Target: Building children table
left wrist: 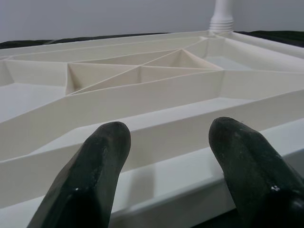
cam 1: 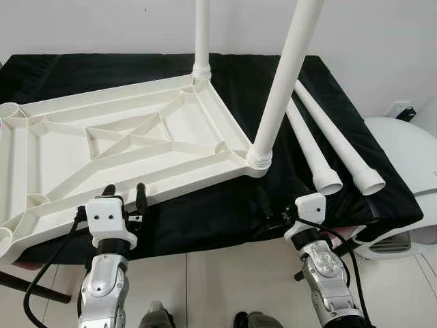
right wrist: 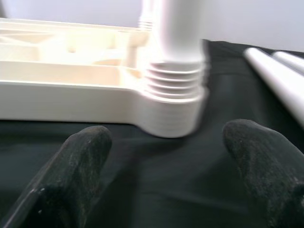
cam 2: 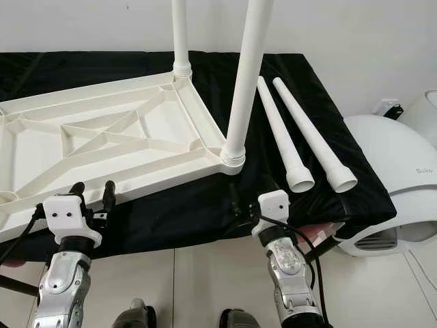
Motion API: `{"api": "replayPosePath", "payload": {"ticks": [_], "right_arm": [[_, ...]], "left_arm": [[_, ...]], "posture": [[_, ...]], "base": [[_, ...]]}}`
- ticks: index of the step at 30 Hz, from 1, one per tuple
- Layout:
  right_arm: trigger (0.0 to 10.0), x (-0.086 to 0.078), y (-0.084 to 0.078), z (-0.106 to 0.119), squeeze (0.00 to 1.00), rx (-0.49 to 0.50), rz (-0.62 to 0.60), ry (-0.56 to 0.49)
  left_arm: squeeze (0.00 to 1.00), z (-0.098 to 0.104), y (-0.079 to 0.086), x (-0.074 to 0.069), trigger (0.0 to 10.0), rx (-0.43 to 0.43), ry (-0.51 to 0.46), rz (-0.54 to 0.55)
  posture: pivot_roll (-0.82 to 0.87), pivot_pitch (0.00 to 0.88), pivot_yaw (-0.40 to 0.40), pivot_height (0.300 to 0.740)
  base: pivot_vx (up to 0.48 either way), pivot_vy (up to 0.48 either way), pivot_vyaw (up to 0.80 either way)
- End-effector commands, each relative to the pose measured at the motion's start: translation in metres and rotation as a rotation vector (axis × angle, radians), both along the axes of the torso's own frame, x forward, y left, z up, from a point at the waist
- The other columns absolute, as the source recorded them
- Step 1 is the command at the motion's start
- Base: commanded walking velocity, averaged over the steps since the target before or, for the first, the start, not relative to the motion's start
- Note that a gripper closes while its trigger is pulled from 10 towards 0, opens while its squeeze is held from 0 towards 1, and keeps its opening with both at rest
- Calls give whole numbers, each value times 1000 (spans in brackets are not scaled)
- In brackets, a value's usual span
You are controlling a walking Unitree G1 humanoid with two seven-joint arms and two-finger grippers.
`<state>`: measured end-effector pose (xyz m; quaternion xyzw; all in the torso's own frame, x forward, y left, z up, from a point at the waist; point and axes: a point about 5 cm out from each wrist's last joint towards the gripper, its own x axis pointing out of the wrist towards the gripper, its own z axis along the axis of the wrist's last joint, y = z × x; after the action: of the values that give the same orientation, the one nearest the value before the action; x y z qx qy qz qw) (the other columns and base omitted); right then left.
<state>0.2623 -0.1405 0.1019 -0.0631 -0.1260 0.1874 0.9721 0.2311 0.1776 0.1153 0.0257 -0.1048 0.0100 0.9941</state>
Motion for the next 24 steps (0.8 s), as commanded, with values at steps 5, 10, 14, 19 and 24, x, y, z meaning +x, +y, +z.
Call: {"api": "replayPosePath", "payload": {"ticks": [5,10,14,19,24], "right_arm": [[10000,-25,14,-7,0,-131,363,5],[10000,-32,12,-10,0,-187,494,32],[10000,-36,13,-9,0,-208,568,40],[10000,-45,9,-10,0,-246,738,90],[10000,-52,5,-8,0,-286,924,146]], "left_arm": [[0,5,-24,-13,10000,67,-43,-386],[0,7,-33,-21,10000,118,-39,-550],[0,9,-36,-25,10000,144,-42,-625],[0,11,-38,-35,10000,215,-55,-753],[0,14,-33,-42,10000,276,-52,-864]], "posture": [[53,130,-24,740],[57,156,-15,740],[59,174,-11,740],[59,187,-3,740],[62,189,5,740]], "base": [[0,0,0],[0,0,0],[0,0,0],[0,0,0],[0,0,0]]}}
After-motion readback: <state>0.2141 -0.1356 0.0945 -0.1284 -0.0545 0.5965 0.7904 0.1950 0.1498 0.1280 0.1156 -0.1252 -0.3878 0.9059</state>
